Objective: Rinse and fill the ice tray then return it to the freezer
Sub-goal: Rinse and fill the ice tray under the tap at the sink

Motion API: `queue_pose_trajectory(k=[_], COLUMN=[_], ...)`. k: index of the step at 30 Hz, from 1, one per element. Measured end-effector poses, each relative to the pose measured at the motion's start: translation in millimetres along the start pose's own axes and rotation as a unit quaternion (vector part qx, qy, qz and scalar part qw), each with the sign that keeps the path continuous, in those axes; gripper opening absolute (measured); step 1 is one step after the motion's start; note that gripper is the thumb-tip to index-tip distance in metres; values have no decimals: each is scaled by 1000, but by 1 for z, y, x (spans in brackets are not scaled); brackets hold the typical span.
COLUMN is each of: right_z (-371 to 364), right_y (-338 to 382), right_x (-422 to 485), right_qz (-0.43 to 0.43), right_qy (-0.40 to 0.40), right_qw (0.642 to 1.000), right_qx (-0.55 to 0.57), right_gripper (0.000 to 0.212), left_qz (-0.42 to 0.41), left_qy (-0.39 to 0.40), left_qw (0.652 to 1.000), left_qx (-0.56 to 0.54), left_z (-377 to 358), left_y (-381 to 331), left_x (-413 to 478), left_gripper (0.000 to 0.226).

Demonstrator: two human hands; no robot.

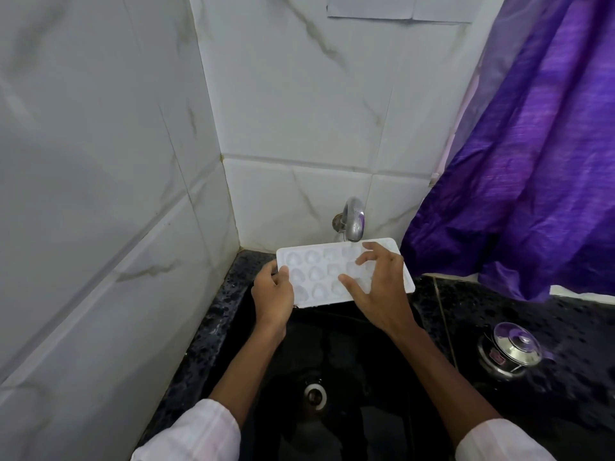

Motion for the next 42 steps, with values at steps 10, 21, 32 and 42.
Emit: queue_pose_trajectory(k=[10, 21, 32, 42], right_z=[-14, -17, -23, -22], right_y=[7, 12, 1, 1], right_x=[0, -2, -13, -18], right_qz=[37, 37, 20, 17], right_qy=[40, 38, 62, 61], right_qw=[994, 993, 993, 993], right_qx=[-93, -101, -97, -103], right_gripper=[77, 80, 75, 66], left_qz=[34, 36, 44, 56], left_qy=[-14, -18, -13, -11], left_qw=[999, 999, 999, 998], left_qx=[-5, -8, 1, -7], left_z=[0, 4, 3, 3], left_y=[10, 12, 15, 19], left_x=[7, 8, 0, -7], left_gripper=[31, 27, 26, 26])
Point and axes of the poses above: each hand's wrist, its own x-axis towards the middle knuckle, its own z-axis out of the back of the hand, y = z × x, the point moved 9 cm from there along x, towards the middle knuckle, and after that the axes turned 9 degrees about -z, right-handed, at the moved point
